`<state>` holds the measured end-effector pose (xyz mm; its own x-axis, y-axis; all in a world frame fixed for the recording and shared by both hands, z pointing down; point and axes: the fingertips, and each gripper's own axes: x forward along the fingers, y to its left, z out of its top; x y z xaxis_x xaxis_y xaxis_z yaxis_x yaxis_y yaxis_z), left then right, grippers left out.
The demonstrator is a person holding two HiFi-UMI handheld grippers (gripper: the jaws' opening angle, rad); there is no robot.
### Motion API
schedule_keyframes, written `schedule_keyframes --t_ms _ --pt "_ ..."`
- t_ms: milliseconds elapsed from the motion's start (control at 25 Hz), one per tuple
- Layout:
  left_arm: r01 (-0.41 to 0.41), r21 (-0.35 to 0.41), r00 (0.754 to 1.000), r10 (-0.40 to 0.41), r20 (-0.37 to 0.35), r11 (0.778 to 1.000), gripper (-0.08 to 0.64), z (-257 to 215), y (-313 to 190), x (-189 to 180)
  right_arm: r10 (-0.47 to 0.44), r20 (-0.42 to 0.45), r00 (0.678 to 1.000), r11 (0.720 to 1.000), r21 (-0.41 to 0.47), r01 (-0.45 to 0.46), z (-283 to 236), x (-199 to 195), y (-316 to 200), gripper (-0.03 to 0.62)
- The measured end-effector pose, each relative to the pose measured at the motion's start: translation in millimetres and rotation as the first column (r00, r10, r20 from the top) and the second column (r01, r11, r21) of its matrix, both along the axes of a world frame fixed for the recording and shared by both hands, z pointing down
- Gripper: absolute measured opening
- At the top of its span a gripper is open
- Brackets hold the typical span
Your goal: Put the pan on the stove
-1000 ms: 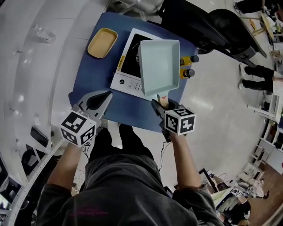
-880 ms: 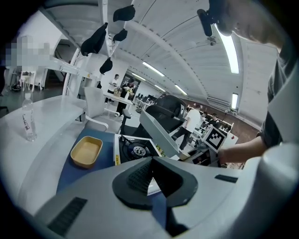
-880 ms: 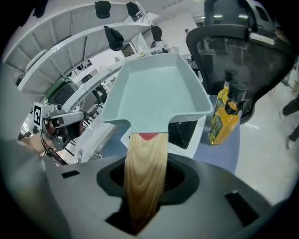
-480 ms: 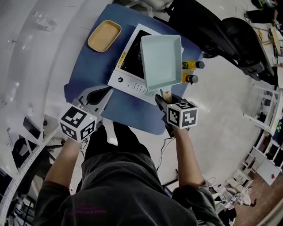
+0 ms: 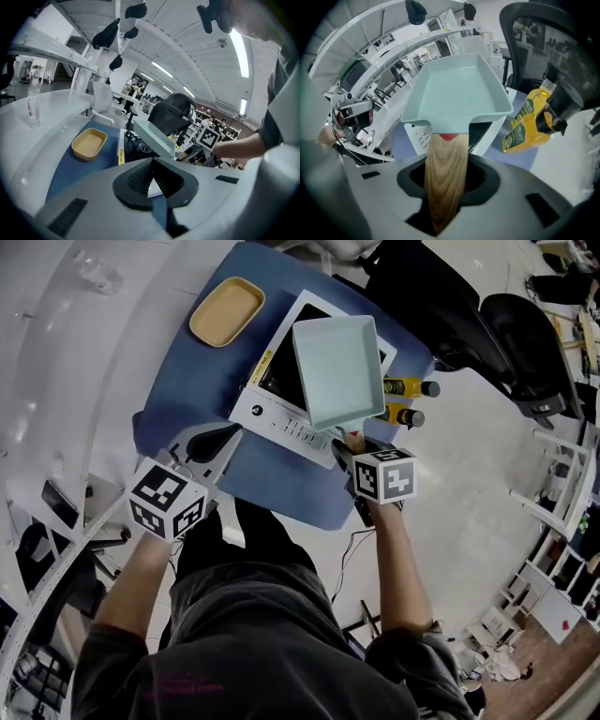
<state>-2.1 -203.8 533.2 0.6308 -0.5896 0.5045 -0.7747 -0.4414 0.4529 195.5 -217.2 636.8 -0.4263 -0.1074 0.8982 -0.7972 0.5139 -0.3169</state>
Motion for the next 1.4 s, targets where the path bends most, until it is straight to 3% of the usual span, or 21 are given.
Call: schedule_keyframes --t_ms 680,1400 --pt "0.014 -0.019 1.0 -0.014 -0.021 1.0 0.002 8 -6 -5 -0.035 -0.083 0.996 0.998 -0.049 0.031 16 3 -5 0.13" --pt "-0.006 -0.029 1.0 0.005 -0.015 1.0 0.002 9 -2 -4 -0.055 -0.146 0.988 0.998 -0.033 0.05 23 -2 -13 0.131"
